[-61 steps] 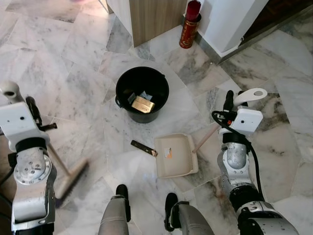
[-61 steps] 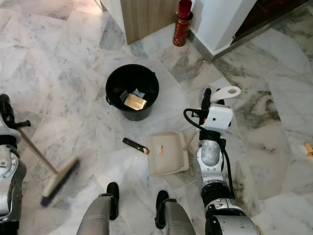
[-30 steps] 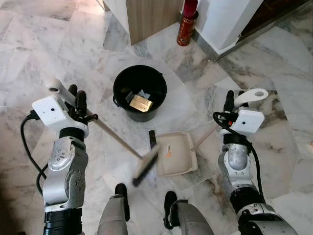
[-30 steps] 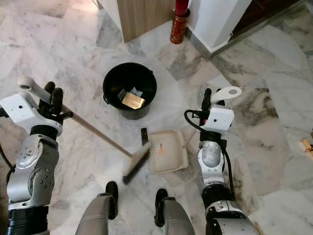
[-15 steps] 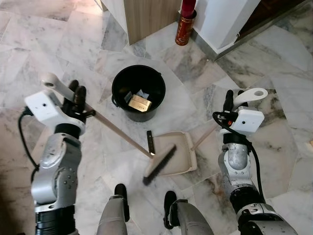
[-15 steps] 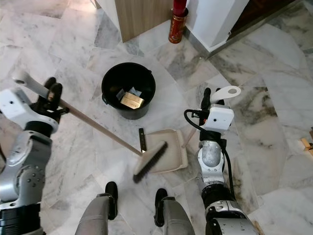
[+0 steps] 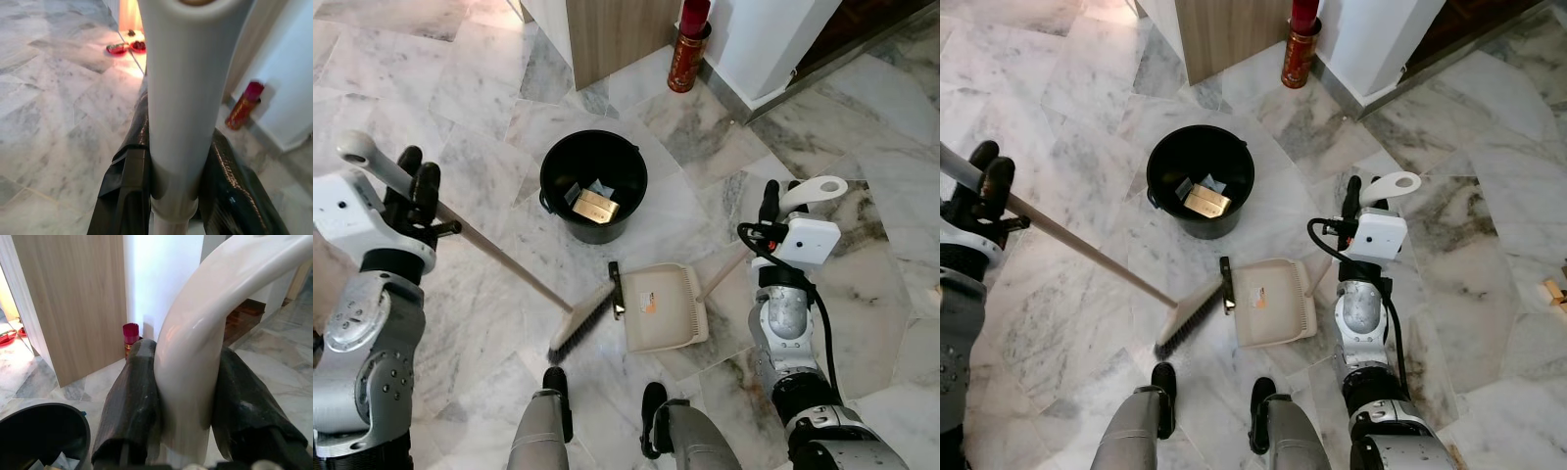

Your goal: Sweep floor

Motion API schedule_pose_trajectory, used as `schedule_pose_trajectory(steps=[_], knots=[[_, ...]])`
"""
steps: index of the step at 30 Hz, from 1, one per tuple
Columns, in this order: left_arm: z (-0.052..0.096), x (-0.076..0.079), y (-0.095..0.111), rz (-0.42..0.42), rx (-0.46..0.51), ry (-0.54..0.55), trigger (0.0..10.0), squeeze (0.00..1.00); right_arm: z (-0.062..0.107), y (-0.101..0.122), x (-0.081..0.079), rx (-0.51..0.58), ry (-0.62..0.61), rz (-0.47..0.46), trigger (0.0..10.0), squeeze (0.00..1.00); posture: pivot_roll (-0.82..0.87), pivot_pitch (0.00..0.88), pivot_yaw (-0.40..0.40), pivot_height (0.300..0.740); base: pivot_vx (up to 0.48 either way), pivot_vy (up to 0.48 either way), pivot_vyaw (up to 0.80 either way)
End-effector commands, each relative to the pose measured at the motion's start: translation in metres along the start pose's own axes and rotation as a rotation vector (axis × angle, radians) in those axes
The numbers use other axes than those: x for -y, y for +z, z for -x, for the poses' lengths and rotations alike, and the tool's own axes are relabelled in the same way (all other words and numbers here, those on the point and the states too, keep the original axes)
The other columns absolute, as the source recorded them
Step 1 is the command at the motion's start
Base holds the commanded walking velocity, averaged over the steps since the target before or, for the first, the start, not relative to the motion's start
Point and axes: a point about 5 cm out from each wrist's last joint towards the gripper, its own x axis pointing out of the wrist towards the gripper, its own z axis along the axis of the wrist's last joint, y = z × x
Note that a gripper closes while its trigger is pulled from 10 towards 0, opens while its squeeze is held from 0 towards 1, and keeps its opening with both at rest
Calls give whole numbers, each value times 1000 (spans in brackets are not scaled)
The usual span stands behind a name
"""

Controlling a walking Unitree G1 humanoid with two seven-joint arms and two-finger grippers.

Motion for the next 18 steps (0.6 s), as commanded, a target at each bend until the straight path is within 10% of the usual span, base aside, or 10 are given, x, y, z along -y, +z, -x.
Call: schedule_pose_trajectory(steps=[1,18], knots=[[4,-4,-7,-76,-1,28,9608,0,12,-14,3,-78,-8,5,10000,0,197,456,-36,740,0,0,0],[-2,-15,-12,-409,70,176,9765,0,13,-14,7,-77,-16,6,10000,0,182,464,-39,740,0,0,0]])
